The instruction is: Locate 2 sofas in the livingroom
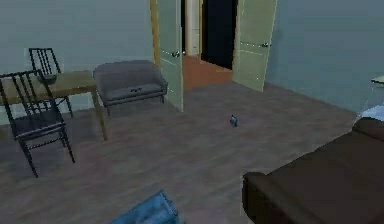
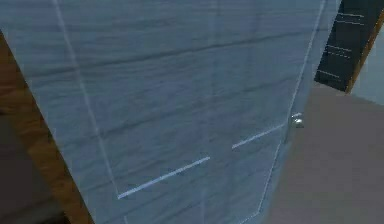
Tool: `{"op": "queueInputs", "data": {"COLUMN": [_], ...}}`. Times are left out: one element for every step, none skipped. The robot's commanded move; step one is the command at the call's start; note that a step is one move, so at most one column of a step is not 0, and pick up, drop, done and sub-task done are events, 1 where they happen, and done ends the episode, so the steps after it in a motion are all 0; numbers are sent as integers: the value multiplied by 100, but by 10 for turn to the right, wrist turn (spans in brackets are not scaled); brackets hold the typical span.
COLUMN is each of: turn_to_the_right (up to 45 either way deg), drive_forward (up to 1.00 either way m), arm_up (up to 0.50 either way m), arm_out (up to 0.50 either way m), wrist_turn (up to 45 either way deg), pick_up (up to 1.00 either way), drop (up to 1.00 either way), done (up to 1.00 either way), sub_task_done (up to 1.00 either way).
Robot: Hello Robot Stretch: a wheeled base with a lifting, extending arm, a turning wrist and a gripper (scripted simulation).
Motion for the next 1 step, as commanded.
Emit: {"op": "queueInputs", "data": {"turn_to_the_right": [-450], "drive_forward": [0], "arm_up": [0], "arm_out": [0], "wrist_turn": [0], "pick_up": [0], "drop": [0], "done": [0], "sub_task_done": [0]}}
